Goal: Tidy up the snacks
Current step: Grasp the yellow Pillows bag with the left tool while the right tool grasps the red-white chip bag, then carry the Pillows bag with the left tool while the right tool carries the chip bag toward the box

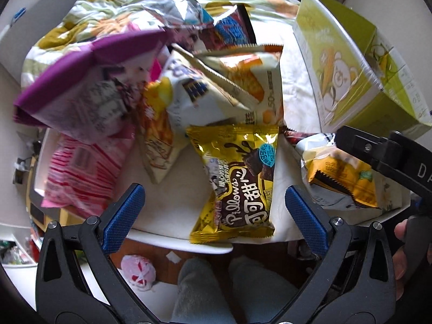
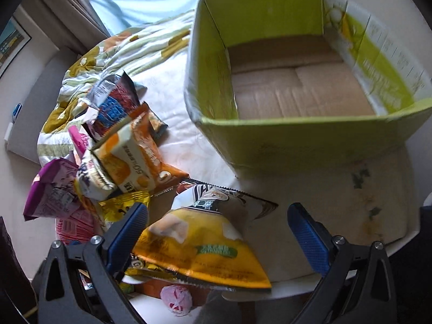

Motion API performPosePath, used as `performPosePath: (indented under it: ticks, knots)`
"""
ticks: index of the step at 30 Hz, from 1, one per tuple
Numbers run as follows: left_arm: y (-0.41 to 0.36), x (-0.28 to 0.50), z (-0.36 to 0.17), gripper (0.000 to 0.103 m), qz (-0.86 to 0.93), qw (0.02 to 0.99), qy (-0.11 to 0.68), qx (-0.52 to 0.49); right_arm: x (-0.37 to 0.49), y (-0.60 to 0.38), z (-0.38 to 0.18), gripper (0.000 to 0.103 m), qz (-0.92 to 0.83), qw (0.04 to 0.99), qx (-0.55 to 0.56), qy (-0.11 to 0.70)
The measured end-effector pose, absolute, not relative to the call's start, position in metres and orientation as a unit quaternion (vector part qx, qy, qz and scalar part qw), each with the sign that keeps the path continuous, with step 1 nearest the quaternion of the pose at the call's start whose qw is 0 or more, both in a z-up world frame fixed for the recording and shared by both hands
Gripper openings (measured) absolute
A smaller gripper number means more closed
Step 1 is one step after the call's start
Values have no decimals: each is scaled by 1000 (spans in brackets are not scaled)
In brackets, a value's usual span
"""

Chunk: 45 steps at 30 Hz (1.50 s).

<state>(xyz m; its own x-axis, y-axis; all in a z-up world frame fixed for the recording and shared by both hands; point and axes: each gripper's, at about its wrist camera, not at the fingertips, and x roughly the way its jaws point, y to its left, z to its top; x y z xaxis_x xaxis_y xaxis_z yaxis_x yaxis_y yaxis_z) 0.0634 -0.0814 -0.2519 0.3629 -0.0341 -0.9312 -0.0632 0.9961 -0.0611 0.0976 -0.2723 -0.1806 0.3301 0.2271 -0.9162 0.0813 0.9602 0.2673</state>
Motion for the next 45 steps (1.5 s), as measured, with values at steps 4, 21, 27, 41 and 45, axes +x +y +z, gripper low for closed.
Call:
performPosePath:
  ticks: [4,21,27,41,45]
  knots:
    - [-87,71,-273,90,7,816,577,-41,96,-271,-200,103,43,797,149,584]
    - [-90,82,-310,58,-21,803,595,-30,93,-287,-232,85,22,770,167,615]
    - [-104,86,-301,49,-34,803,595,-22,88,-289,-231,70,20,777,156,609]
    - [-98,76,-254,43,-62,814,577,-14,64,-274,-205,62,23,791,153,592]
    - [-87,70,-233,43,-74,820,568,-19,55,-278,-185,62,18,799,153,581]
